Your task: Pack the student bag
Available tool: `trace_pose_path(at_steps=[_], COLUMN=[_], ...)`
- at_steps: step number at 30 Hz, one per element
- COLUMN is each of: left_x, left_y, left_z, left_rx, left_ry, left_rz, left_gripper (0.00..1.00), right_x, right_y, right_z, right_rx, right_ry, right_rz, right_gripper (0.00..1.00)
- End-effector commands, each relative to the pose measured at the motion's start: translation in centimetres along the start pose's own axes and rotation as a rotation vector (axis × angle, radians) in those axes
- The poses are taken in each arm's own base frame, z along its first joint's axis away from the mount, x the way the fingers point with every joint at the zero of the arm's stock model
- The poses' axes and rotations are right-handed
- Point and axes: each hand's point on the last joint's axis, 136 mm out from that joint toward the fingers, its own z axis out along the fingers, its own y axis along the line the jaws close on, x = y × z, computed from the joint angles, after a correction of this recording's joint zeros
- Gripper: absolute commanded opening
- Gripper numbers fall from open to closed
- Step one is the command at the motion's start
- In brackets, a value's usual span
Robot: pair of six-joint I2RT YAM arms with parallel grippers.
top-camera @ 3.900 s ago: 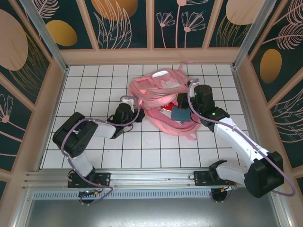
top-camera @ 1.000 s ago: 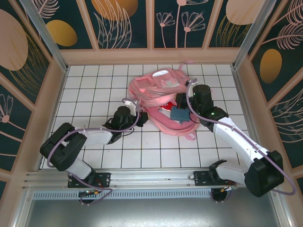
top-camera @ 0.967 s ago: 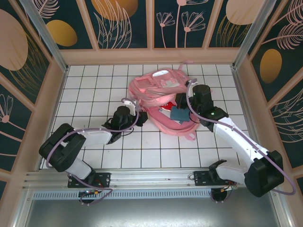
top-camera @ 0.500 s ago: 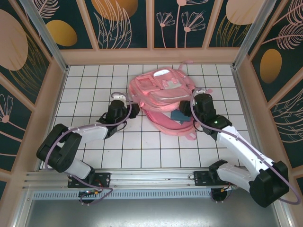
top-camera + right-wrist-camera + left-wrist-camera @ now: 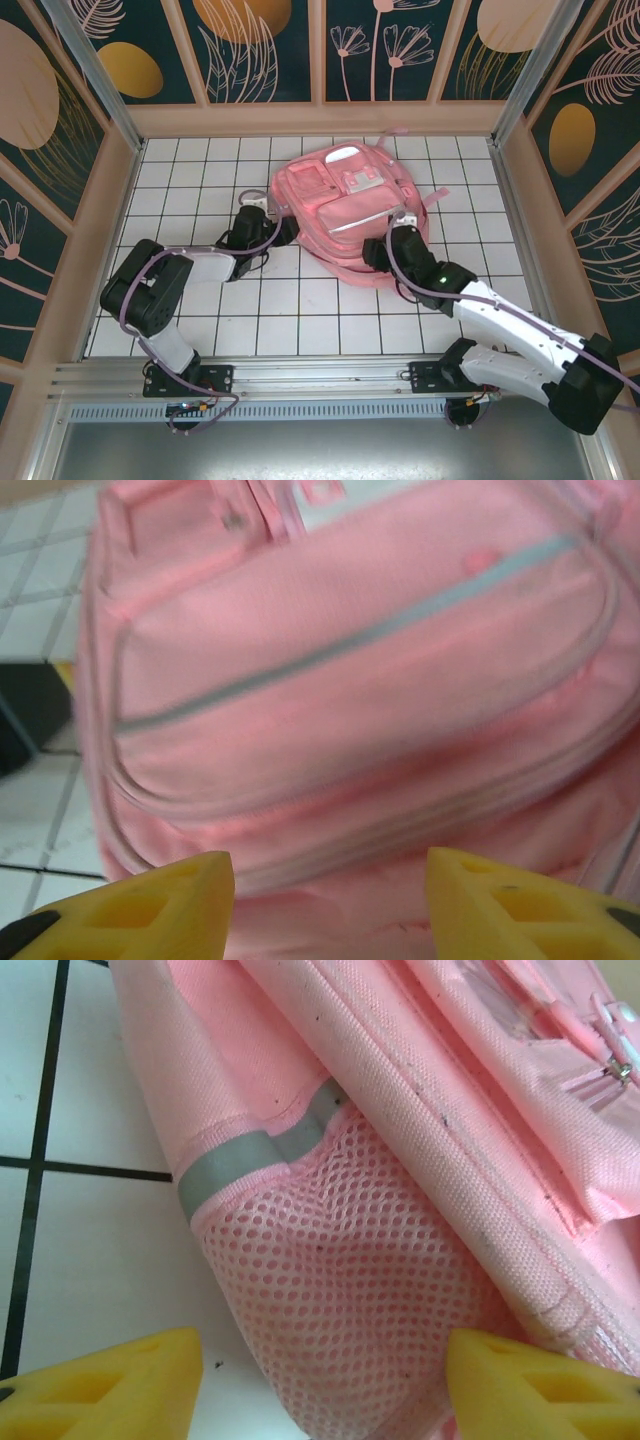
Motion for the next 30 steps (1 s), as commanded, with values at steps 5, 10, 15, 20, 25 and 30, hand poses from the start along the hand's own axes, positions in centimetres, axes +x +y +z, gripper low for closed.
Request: trace_pose_path(at_steps=[5, 10, 15, 20, 25, 30], left_x=[-2.1, -1.8, -1.3, 0.0, 2.0, 4.1], left_y=[-0.8, -0.5, 0.1, 0.6, 0.0, -1.8], left_z=[2.3, 2.7, 0.9, -1.3, -3.5, -4.9], left_rx=[0.032, 0.034, 0.026, 0.036, 0.094, 0.106], left_ry=[-0.036, -0.039, -0.059, -0.058, -0.047, -0.039], left_rz=[-0.002, -0.021, -0.042, -0.079, -0.152, -0.168], left_gripper=[0.54, 0.00, 0.00, 0.00, 0.00, 0.00], right_x=[3.5, 2.5, 0.5, -1.5, -4.1, -7.1], right_y=[-2.0, -4.0, -6.3, -8.0, -10.2, -10.4], right_z=[1.9, 3.2, 5.4, 7.7, 10.2, 12.1], right_rx=[0.078, 0.155, 0.184, 0.240, 0.289, 0.285], right_ry=[0.043, 0.018, 0.000, -0.011, -0.017, -0.042], right_rz=[0.038, 0.031, 0.080, 0.071, 0.078, 0.061], right_gripper=[0.56, 0.58, 0.57, 0.57, 0.56, 0.57])
